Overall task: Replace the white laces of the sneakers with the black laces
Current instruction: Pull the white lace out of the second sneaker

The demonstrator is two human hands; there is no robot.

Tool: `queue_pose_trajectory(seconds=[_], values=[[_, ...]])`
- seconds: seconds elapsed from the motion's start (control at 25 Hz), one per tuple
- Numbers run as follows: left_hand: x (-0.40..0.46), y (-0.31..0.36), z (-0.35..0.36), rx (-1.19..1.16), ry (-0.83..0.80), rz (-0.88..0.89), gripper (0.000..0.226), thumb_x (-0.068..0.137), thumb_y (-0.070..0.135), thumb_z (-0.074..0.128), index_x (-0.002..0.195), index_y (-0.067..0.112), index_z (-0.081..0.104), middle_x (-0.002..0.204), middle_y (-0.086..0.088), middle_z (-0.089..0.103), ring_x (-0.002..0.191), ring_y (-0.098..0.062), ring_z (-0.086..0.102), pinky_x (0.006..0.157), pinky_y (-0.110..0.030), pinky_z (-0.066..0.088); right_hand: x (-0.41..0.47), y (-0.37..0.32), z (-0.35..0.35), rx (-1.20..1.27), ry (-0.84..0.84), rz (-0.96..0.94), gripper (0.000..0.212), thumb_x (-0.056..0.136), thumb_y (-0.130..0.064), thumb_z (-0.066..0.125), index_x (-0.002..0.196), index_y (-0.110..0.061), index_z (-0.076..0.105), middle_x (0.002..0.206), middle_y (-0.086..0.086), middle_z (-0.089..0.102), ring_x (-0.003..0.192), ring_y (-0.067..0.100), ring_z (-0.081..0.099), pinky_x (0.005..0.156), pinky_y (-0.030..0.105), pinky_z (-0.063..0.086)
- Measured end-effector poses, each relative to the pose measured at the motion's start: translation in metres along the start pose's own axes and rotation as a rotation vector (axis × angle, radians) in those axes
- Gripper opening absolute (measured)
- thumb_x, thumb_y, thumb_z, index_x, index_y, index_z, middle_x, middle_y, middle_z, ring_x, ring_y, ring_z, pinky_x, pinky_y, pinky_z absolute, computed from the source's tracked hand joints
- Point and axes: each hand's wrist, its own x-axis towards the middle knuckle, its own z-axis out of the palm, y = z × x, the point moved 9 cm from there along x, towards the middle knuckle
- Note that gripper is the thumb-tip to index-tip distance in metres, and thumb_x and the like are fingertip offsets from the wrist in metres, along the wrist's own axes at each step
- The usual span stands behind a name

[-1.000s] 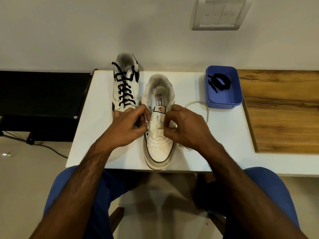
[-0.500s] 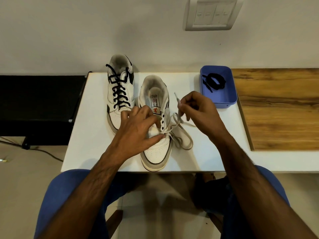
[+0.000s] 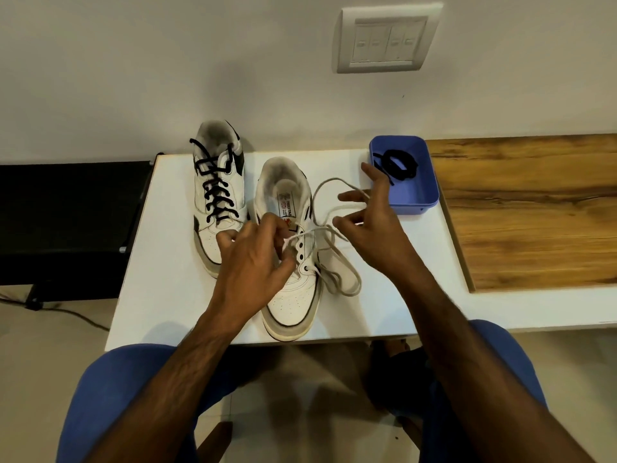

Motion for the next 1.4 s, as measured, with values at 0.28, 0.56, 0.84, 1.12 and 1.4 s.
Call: queue_pose_trajectory(seconds=[0.28, 0.56, 0.84, 1.12, 1.4], values=[[0.003, -0.007, -0.012, -0.002, 0.116, -0.056, 0.026, 0.096, 0.009, 0.056, 0.113, 0.027, 0.048, 0.099, 0.008, 0.063, 0.093, -0.016, 0.053, 0.084, -0.037, 0.026, -0.025, -0.006, 0.024, -0.602, -0.165, -0.151, 0.017, 0.088, -0.043, 0.072, 0.099, -0.031, 0.069, 0.102, -0.008, 0.049, 0.098, 0.012, 0.041, 0.086, 0.038, 0.039], [0.001, -0.005, 0.0, -0.047, -0.082, 0.092, 0.058, 0.082, -0.006, 0.043, 0.121, 0.033, 0.061, 0.105, 0.035, 0.054, 0.102, -0.01, 0.047, 0.079, -0.036, 0.021, -0.033, 0.003, 0.059, -0.373, -0.241, -0.101, 0.02, 0.084, -0.028, 0.08, 0.103, -0.024, 0.071, 0.096, -0.008, 0.071, 0.086, 0.007, 0.063, 0.081, 0.03, 0.054], [-0.007, -0.011, 0.029, 0.184, -0.283, 0.178, 0.042, 0.085, 0.07, 0.047, 0.117, 0.045, 0.055, 0.122, 0.025, 0.054, 0.113, -0.01, 0.04, 0.088, -0.036, 0.018, -0.027, 0.009, 0.051, -0.274, -0.275, -0.043, 0.006, 0.088, -0.017, 0.075, 0.09, -0.022, 0.072, 0.088, -0.008, 0.072, 0.083, 0.007, 0.065, 0.08, 0.026, 0.052], [-0.006, -0.01, 0.029, 0.111, -0.274, 0.177, 0.036, 0.083, 0.062, 0.064, 0.115, 0.047, 0.055, 0.116, 0.029, 0.049, 0.11, -0.006, 0.035, 0.087, -0.035, 0.018, -0.017, 0.039, -0.027, -0.067, -0.162, 0.137, 0.006, 0.098, -0.019, 0.063, 0.094, -0.024, 0.064, 0.095, -0.006, 0.072, 0.091, 0.011, 0.07, 0.087, 0.036, 0.056], [-0.004, -0.009, 0.024, -0.042, -0.228, 0.12, 0.039, 0.077, 0.059, 0.068, 0.109, 0.041, 0.056, 0.101, 0.035, 0.053, 0.102, -0.006, 0.04, 0.081, -0.033, 0.019, -0.028, -0.003, 0.018, -0.719, -0.088, -0.206, 0.03, 0.082, -0.048, 0.077, 0.111, -0.042, 0.07, 0.154, -0.005, 0.031, 0.141, 0.026, 0.021, 0.105, 0.049, 0.023]])
